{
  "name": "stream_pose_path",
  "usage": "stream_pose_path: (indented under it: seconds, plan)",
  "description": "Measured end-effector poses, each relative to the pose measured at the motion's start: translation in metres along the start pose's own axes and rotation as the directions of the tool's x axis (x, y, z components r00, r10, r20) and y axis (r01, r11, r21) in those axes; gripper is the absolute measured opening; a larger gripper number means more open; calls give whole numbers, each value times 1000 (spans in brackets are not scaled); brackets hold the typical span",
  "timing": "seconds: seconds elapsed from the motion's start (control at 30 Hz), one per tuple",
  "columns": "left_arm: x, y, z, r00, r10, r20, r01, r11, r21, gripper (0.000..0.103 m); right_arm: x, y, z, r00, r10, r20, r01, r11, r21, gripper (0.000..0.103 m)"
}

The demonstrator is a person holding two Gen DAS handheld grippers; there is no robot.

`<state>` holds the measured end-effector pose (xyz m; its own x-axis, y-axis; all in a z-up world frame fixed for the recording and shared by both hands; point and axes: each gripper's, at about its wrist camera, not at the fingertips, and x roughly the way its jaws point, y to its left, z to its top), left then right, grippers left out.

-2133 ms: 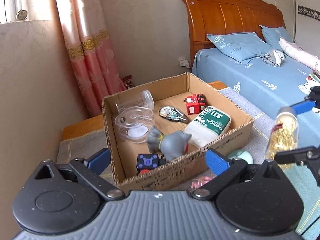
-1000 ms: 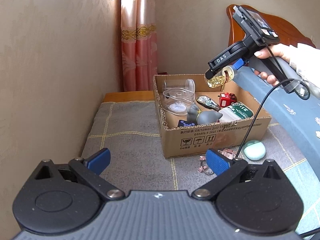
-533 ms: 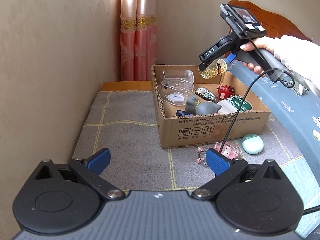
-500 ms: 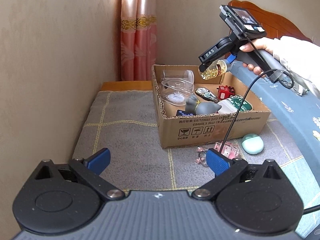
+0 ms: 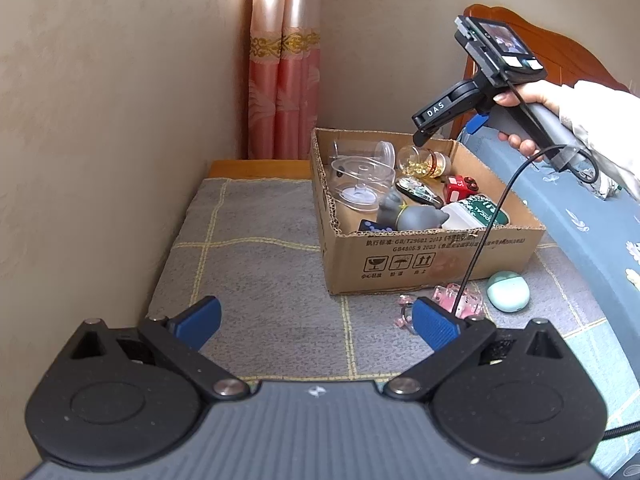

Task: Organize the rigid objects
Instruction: 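Lower the capsule bottle into the box and open the right tool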

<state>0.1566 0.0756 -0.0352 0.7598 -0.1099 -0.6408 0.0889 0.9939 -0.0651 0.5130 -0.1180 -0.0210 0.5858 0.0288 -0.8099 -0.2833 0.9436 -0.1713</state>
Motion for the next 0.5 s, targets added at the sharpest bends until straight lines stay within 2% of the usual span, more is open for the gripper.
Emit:
stream_pose_path:
  seconds: [0.23, 0.5]
  plan:
    - [-7, -6, 0, 1000, 10, 2, -10, 1000, 2, 101, -38, 1, -22, 998, 53, 33, -52, 999, -13, 103]
    - [-25, -23, -7, 1000, 18, 11, -18, 999, 42, 101, -96, 7, -75, 987, 120, 109, -118, 993, -26, 103]
